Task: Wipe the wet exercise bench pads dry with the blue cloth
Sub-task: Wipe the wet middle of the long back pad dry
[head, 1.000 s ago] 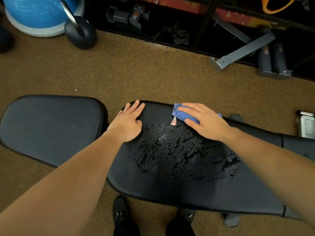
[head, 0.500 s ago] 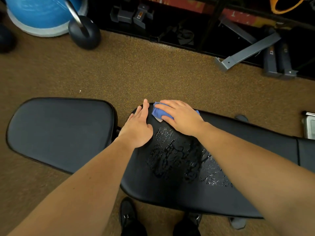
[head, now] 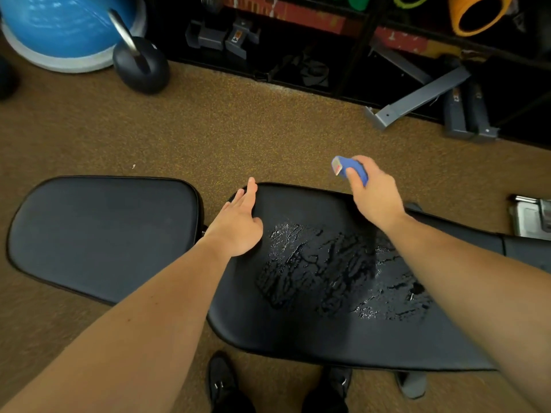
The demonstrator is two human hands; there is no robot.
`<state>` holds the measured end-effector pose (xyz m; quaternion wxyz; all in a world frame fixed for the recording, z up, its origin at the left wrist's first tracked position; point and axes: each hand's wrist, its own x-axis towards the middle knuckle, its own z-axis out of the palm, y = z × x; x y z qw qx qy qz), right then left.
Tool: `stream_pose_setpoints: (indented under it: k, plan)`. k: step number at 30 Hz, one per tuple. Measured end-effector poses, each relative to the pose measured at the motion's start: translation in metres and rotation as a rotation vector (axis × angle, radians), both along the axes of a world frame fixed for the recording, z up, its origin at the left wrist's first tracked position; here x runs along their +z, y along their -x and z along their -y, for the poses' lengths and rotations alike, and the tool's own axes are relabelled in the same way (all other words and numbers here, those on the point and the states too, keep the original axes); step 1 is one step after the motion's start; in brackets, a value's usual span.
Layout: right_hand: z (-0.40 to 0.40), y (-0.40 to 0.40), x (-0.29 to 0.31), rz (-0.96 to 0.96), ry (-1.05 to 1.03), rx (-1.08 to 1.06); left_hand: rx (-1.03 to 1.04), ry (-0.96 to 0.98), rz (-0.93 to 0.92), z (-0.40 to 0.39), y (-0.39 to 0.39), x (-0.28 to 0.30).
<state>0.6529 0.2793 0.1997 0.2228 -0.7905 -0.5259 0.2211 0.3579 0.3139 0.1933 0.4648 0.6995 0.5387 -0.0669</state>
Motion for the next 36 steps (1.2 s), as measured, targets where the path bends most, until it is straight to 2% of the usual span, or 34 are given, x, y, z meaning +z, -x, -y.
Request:
stream_pose_setpoints:
  k: [2, 3, 5, 6, 11, 16, 24, 29, 36]
  plan:
    - [-0.012, 0.023, 0.003, 0.119, -0.123, 0.209, 0.013, -0.009, 0.013, 0.001, -0.002, 0.003]
    - [-0.016, 0.04, -0.001, 0.196, -0.11, 0.37, 0.017, -0.015, 0.018, 0.002, -0.004, 0.004]
    - [-0.012, 0.071, -0.018, 0.296, 0.052, 0.607, 0.037, -0.014, 0.048, 0.002, -0.005, 0.006]
    - [-0.008, 0.08, -0.029, 0.309, 0.103, 0.647, 0.053, -0.009, 0.067, 0.002, -0.006, 0.006]
    - [0.011, 0.057, -0.037, 0.338, 0.069, 0.699, 0.056, -0.051, 0.043, 0.004, -0.006, -0.002]
    - [0.037, 0.003, -0.031, 0.344, 0.112, 0.615, 0.059, -0.154, -0.093, 0.015, -0.022, 0.008]
    - [0.08, -0.073, -0.022, 0.311, 0.162, 0.513, -0.043, -0.366, -0.143, 0.022, -0.069, 0.008]
    - [0.114, -0.114, -0.008, 0.292, 0.164, 0.376, -0.089, -0.342, -0.182, 0.026, -0.095, 0.008]
    - [0.144, -0.156, 0.003, 0.249, 0.181, 0.064, 0.072, -0.306, -0.22, 0.032, -0.053, 0.013]
